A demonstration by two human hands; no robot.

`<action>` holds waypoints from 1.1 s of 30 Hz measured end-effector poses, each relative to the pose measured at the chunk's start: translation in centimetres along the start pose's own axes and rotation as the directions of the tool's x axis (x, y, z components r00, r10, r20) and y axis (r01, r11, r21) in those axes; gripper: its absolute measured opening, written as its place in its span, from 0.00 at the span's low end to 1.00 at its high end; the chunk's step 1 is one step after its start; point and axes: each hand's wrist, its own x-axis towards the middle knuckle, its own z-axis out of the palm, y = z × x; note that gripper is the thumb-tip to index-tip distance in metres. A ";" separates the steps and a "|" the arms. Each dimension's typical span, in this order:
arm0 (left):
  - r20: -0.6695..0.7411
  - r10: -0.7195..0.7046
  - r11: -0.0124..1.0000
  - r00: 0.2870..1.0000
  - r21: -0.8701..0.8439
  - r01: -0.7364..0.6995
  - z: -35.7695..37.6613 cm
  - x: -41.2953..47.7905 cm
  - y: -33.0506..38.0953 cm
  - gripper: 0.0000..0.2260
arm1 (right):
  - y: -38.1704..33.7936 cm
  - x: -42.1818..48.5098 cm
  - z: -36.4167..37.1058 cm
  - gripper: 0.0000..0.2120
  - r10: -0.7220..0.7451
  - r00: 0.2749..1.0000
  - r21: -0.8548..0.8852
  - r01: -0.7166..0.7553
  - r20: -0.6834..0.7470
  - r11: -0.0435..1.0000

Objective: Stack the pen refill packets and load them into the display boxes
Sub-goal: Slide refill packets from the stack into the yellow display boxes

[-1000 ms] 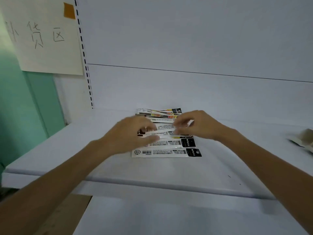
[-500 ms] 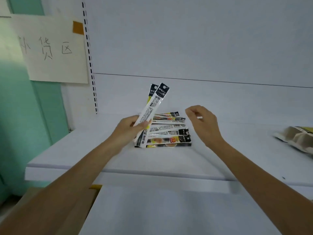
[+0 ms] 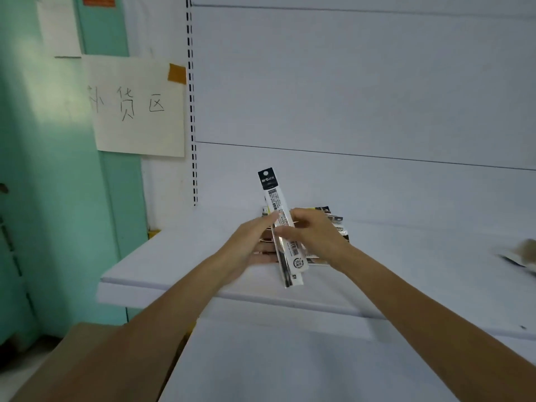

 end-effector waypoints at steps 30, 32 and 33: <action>-0.276 -0.052 0.999 0.960 -0.024 0.047 -3.1 1.4 -1.7 0.05 | 3.8 2.5 -2.8 0.05 -0.422 0.906 -0.875 0.181 -0.029 0.450; -0.276 -0.053 0.999 0.960 -0.015 0.051 -3.0 1.5 -1.6 0.05 | 4.4 2.1 -2.2 0.07 -0.409 0.913 -0.839 0.216 -0.008 0.499; -0.274 -0.053 0.999 0.960 -0.009 0.052 -3.0 1.5 -1.6 0.05 | 4.7 2.0 -1.9 0.13 -0.345 0.938 -0.825 0.216 0.027 0.523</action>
